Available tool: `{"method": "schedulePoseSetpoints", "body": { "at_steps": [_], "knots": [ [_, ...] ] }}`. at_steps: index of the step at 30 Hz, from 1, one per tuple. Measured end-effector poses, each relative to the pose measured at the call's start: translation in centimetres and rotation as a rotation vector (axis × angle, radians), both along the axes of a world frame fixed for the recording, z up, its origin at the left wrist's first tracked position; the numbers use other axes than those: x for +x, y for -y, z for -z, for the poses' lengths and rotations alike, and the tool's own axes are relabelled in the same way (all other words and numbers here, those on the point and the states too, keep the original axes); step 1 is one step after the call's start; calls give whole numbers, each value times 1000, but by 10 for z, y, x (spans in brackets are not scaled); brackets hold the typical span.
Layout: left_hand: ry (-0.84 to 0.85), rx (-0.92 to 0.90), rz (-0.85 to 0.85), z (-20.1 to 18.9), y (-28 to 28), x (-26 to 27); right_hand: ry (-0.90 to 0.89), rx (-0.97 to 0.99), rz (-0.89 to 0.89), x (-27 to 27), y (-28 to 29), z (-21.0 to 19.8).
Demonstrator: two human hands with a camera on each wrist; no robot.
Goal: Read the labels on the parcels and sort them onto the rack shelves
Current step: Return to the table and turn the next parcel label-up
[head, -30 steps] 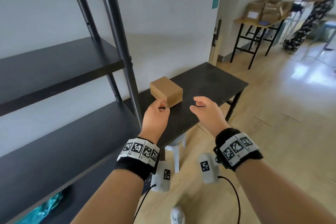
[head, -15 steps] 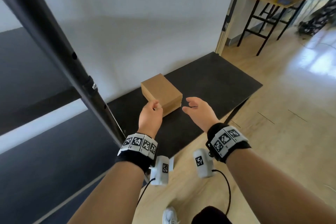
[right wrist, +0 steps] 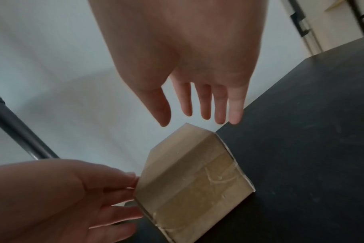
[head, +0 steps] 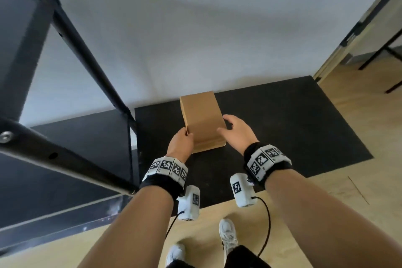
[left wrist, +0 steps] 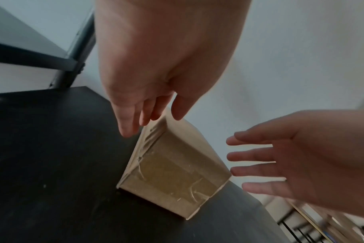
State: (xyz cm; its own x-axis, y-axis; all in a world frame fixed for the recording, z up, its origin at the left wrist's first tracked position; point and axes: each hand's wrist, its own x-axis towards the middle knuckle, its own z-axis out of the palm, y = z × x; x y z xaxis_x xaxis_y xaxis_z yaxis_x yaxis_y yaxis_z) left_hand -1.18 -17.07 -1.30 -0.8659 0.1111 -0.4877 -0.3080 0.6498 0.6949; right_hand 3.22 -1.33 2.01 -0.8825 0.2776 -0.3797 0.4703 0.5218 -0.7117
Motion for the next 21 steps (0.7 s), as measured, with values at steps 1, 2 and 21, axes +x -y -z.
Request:
{"method": "schedulePoseSetpoints", "body": {
  "at_steps": [1,2,21],
  "knots": [
    [22,5,-40,3,-5,-1,11,-3,-31,-6,-6,4],
    [37,16,-76,7,-9,-1,20,-4,-61,-10,-12,8],
    [-282,145,-484,0,-24,49,146,42,-304,-11,-31,49]
  ]
}}
